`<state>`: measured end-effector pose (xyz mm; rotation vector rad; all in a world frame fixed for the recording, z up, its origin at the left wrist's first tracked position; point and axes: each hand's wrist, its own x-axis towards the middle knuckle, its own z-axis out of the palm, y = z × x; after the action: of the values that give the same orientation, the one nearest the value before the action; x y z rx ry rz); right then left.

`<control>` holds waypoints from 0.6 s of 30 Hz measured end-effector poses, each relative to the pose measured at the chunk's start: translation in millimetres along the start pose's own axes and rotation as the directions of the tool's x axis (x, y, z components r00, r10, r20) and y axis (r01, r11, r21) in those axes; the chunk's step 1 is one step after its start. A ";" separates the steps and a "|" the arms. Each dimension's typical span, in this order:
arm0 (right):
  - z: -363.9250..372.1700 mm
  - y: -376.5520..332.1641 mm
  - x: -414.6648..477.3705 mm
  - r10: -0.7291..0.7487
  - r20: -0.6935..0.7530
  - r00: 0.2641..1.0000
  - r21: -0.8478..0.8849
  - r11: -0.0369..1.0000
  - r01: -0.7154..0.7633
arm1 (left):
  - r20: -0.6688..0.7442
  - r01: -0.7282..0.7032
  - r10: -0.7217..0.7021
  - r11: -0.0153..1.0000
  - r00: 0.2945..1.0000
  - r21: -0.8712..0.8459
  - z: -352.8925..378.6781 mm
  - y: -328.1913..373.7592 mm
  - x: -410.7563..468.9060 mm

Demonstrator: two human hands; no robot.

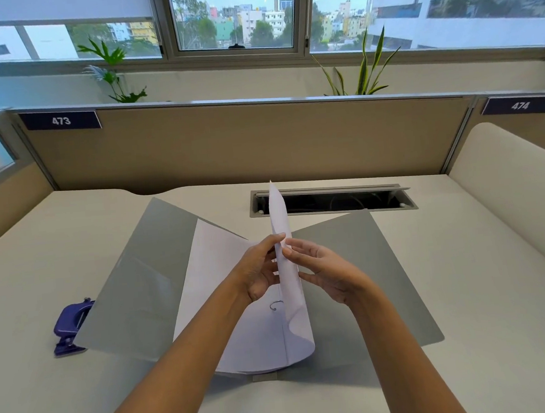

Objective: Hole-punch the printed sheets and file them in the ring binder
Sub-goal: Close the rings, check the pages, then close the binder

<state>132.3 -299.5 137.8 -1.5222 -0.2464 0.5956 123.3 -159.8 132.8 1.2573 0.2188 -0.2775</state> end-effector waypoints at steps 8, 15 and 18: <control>0.6 -3.2 -4.3 -0.022 -0.045 0.999 -0.010 1.000 0.022 | 0.092 0.007 0.001 0.996 0.996 -0.090 0.4 -1.7 -7.9; 1.2 -6.6 -7.9 -0.055 -0.042 0.998 -0.031 0.998 0.054 | 0.078 -0.018 0.022 0.999 0.997 -0.051 4.7 -1.1 -13.4; -0.6 -7.2 -6.8 -0.031 -0.037 0.999 -0.046 0.999 0.029 | 0.045 -0.045 0.045 0.999 0.998 0.011 6.9 -1.2 -15.8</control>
<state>128.4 -303.1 146.3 -1.5692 -0.2550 0.5402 108.1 -165.4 138.6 1.2648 0.1507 -0.2682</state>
